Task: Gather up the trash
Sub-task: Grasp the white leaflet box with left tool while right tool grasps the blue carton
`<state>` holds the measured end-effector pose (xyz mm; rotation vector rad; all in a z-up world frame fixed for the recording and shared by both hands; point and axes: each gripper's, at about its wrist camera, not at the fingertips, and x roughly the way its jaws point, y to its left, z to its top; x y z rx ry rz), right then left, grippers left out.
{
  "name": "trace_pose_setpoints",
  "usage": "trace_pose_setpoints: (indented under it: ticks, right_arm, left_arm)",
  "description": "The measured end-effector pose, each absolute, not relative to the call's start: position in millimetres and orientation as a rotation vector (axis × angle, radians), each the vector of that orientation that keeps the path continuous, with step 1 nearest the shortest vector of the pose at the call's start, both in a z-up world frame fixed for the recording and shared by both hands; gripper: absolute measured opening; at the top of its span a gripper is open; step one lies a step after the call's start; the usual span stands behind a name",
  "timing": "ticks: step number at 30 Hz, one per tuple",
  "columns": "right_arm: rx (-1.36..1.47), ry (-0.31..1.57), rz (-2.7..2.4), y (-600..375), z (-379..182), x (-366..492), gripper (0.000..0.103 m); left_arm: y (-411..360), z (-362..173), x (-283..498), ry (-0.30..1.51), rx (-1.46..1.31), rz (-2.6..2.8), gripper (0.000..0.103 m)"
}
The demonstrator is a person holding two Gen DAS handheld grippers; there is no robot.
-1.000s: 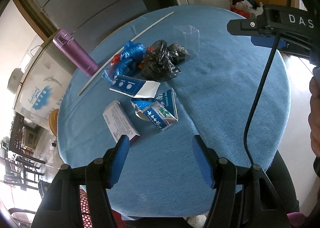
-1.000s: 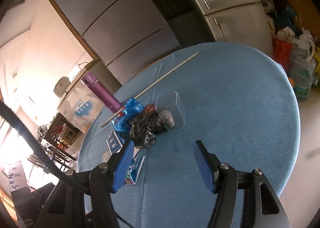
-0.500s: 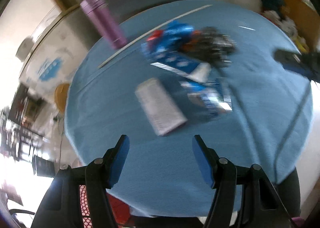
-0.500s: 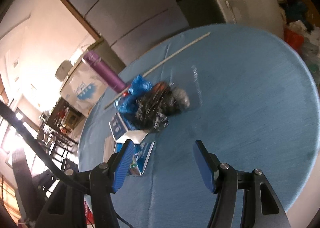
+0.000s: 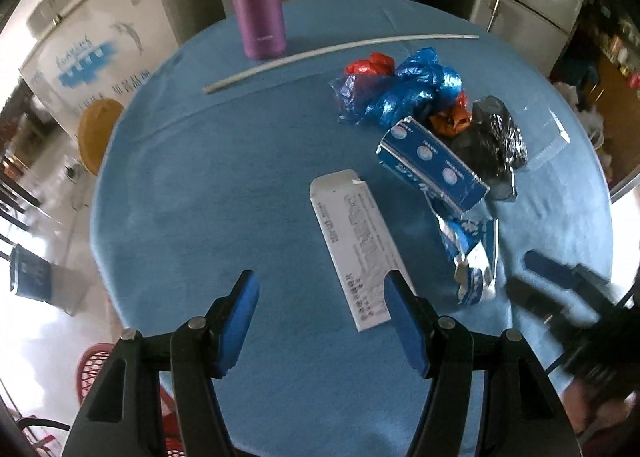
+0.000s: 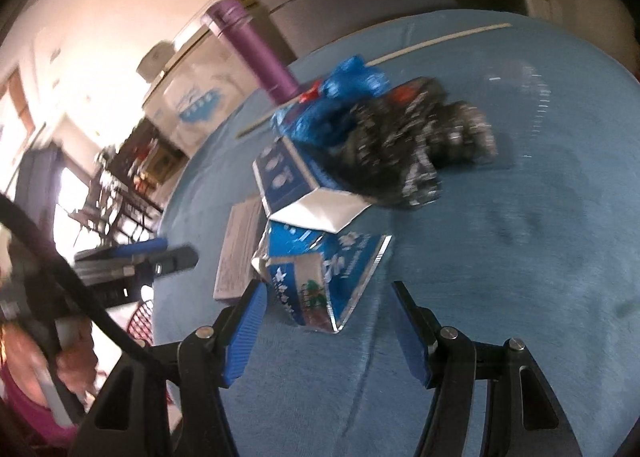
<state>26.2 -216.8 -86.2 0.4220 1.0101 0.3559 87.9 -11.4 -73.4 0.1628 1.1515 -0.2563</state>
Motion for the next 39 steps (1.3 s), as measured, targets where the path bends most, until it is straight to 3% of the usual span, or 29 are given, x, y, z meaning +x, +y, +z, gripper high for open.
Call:
trace_pose_setpoints:
  ticks: [8, 24, 27, 28, 39]
  right_arm:
    - [0.234, 0.991, 0.403, -172.2, -100.0, 39.3, 0.074]
    - [0.178, 0.944, 0.342, -165.8, -103.1, 49.7, 0.073]
    - [0.197, 0.933, 0.358, -167.6, -102.6, 47.5, 0.056]
    - [0.229, 0.929, 0.386, -171.0, -102.0, 46.7, 0.039]
    - [0.291, 0.915, 0.298, -223.6, -98.4, 12.7, 0.04]
  left_arm:
    - [4.7, -69.3, 98.9, 1.157, 0.133, -0.224, 0.066]
    - [-11.7, -74.2, 98.7, 1.209, 0.111, -0.279, 0.066]
    - [-12.9, -73.4, 97.3, 1.211, 0.112, -0.277, 0.066]
    - [-12.9, -73.0, 97.1, 1.212, 0.112, -0.272, 0.066]
    - [-35.0, -98.0, 109.6, 1.258, 0.151, -0.275, 0.066]
